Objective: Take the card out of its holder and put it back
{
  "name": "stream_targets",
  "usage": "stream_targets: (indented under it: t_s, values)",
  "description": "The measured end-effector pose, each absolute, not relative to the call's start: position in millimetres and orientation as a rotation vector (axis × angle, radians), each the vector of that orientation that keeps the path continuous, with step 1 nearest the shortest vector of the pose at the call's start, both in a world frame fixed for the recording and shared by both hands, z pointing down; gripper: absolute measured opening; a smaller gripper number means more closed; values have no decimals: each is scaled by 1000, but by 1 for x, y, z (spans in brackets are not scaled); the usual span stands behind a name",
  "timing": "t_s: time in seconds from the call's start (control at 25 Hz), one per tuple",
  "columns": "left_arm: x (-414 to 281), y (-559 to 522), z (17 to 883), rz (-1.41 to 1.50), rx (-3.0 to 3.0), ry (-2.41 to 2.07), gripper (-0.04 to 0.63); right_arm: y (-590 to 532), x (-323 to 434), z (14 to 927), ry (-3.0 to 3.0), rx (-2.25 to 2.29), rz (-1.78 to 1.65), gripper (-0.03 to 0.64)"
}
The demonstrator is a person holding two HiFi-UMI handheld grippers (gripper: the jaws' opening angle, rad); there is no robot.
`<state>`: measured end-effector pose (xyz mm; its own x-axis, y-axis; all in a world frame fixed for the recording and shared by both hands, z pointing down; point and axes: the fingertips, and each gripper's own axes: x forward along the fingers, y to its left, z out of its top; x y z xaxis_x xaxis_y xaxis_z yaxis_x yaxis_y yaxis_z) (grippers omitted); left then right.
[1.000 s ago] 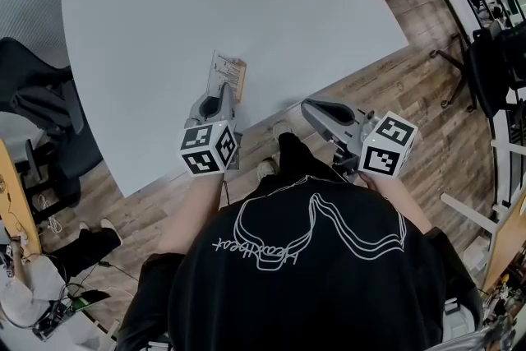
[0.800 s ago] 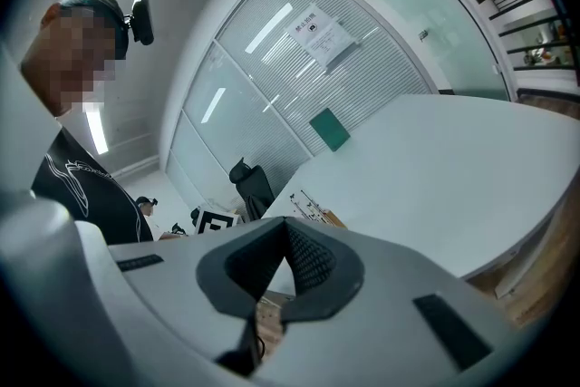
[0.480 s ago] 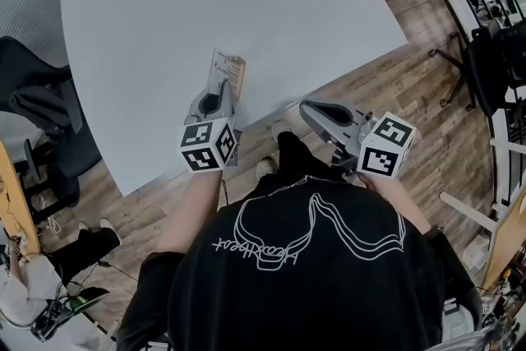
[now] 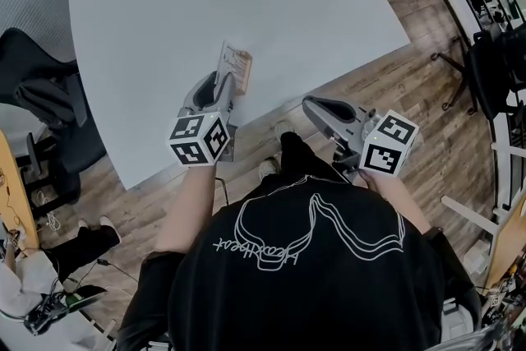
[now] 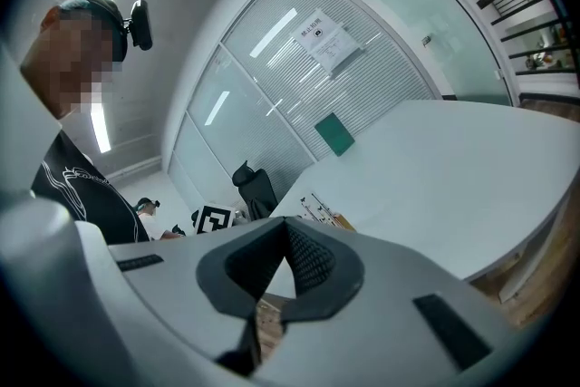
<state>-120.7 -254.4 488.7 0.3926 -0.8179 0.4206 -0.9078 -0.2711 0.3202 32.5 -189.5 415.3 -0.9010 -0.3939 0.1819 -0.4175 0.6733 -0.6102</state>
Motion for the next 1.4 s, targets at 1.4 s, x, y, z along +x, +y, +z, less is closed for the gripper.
stream_targets:
  t_s: [1.4]
  values:
    - [-93, -54, 346, -35, 2451, -1078, 35, -55, -21, 348, -2984, 584, 775, 9]
